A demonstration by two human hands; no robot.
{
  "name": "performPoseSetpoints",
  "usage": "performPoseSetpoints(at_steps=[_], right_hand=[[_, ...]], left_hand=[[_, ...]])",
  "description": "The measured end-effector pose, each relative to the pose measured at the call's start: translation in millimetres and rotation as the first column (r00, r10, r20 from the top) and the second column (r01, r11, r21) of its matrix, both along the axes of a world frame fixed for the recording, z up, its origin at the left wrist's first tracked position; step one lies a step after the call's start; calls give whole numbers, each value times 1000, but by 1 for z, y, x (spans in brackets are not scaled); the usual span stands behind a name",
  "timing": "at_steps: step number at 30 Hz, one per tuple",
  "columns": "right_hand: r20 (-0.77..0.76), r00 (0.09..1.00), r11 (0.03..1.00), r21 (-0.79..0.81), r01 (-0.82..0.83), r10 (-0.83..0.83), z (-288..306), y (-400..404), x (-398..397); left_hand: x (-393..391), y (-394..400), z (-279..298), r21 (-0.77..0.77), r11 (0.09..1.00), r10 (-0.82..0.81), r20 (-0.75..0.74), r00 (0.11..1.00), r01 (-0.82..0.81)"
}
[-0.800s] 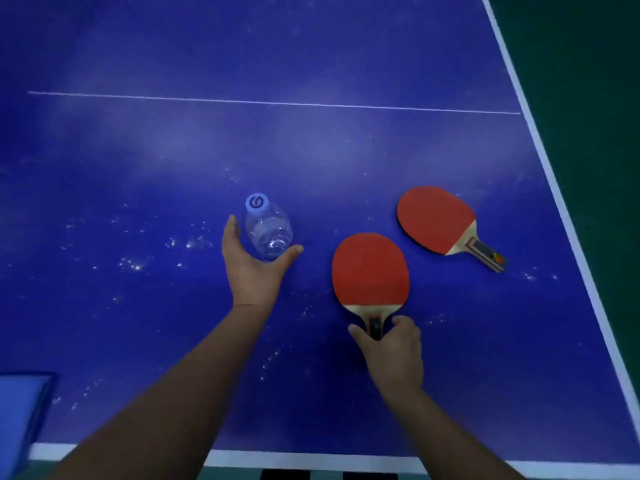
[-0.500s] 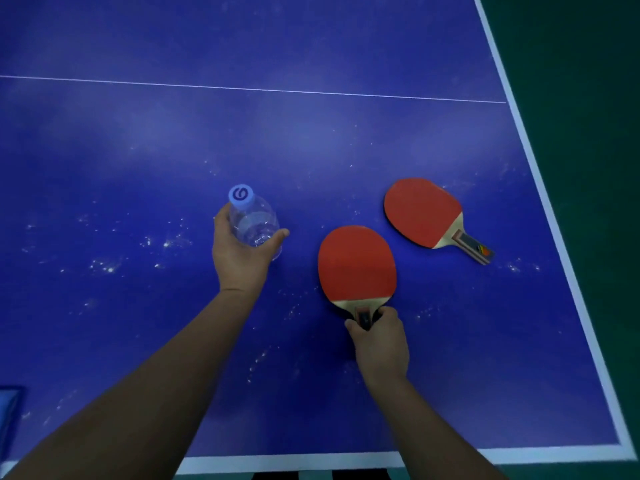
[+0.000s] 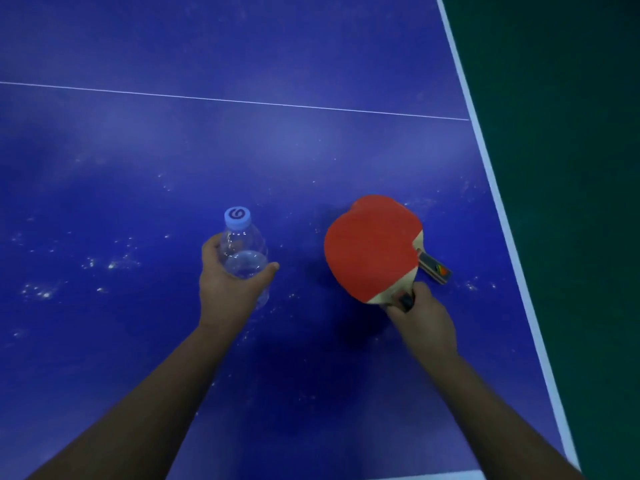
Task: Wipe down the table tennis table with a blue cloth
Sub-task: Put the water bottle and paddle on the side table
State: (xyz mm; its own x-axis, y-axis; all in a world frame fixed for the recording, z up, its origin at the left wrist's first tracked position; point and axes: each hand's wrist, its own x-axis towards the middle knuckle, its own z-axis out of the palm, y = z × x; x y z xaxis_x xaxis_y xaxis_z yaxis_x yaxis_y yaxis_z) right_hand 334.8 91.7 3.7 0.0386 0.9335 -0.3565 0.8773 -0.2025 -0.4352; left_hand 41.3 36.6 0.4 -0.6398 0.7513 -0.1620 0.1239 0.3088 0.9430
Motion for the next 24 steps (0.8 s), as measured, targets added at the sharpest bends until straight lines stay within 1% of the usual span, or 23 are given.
performPoseSetpoints(at_steps=[3, 8, 11, 14, 19, 22, 24], right_hand=[[-17, 997, 997, 40, -70, 71, 3, 54, 28], [-18, 978, 978, -14, -209, 208, -5, 107, 41], [-11, 964, 964, 14, -267, 267, -12, 120, 39], [38, 949, 949, 9, -315, 314, -18, 126, 39], [68, 937, 939, -34, -342, 343, -18, 127, 47], [126, 928, 937, -74, -343, 350, -16, 130, 48], [197, 910, 930, -128, -345, 364, -14, 134, 47]], left_hand=[[16, 9, -1, -2, 1000, -9, 10, 1000, 9], [37, 23, -5, 2, 1000, -5, 43, 999, 5], [45, 28, -6, 17, 1000, 3, 32, 999, -4], [50, 31, -5, 22, 1000, 11, 30, 1000, -11], [54, 34, -4, 19, 999, 35, 20, 999, -36], [55, 33, -4, 14, 999, 45, 17, 999, -45], [56, 32, -4, 11, 999, 48, 9, 999, -48]])
